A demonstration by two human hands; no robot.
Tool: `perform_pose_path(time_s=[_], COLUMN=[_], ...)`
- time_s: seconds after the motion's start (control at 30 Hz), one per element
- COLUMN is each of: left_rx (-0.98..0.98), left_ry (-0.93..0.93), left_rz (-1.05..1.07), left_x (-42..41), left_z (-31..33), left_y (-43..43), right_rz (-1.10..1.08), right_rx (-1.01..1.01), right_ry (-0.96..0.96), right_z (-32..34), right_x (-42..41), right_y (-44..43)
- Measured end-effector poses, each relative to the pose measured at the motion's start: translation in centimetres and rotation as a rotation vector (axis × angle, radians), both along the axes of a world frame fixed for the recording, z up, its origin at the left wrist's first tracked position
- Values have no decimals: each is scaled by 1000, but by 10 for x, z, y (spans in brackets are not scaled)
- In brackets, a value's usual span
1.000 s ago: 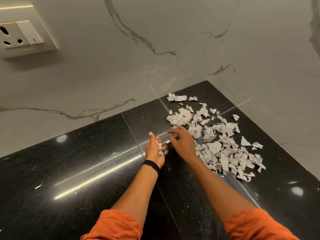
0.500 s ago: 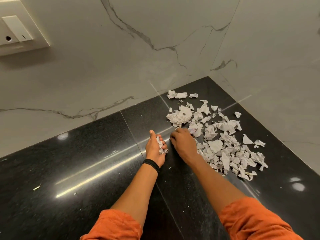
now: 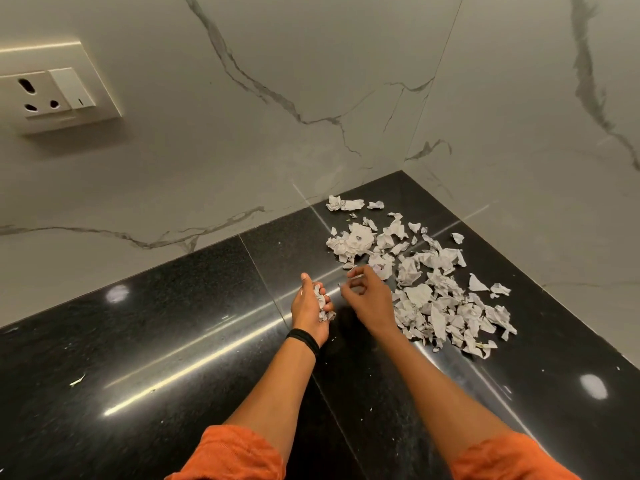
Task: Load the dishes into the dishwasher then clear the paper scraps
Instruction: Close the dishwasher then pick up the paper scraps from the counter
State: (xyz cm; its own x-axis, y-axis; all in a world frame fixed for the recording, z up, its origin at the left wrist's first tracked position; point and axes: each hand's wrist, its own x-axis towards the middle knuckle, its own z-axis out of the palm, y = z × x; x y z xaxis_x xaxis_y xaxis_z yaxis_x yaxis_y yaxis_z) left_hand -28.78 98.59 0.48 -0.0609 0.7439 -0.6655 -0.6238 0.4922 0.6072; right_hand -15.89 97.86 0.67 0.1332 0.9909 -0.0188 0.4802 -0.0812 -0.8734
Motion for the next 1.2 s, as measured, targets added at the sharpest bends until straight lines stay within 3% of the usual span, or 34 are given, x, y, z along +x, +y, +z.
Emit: perform_pose_path(time_s=[0.07,0.17,0.27,0.43,0.67,0.8,0.9,1.07,1.2], left_rx=[2,19,11,-36,-60,-44,-37,-2,0], left_ry=[9,-15,23,7,-13,-5,-5,20,5], left_rz=[-30,-41,-27,2,41,39,43,20,-3], left_x=[3,9,9,0,3,5,4,7,16], left_z=[-4,-7,-8,-5,-7,-5,-5,-4,0], left_y=[0,3,6,19,28,26,25,19,13], right_rz=[35,151,124,43,117,199,146,-32,75], right_rx=[17,-28,-86,-102,45,22,48,162,186], right_ry=[150,83,45,172,-646,-846,-786,-413,-278], right_z=[13,19,15,19,10,2,-3,4,2], right_x=[-8,-21,-27,-17,14,11,11,10,-6], right_y=[3,4,9,31,77,84,79,54,24])
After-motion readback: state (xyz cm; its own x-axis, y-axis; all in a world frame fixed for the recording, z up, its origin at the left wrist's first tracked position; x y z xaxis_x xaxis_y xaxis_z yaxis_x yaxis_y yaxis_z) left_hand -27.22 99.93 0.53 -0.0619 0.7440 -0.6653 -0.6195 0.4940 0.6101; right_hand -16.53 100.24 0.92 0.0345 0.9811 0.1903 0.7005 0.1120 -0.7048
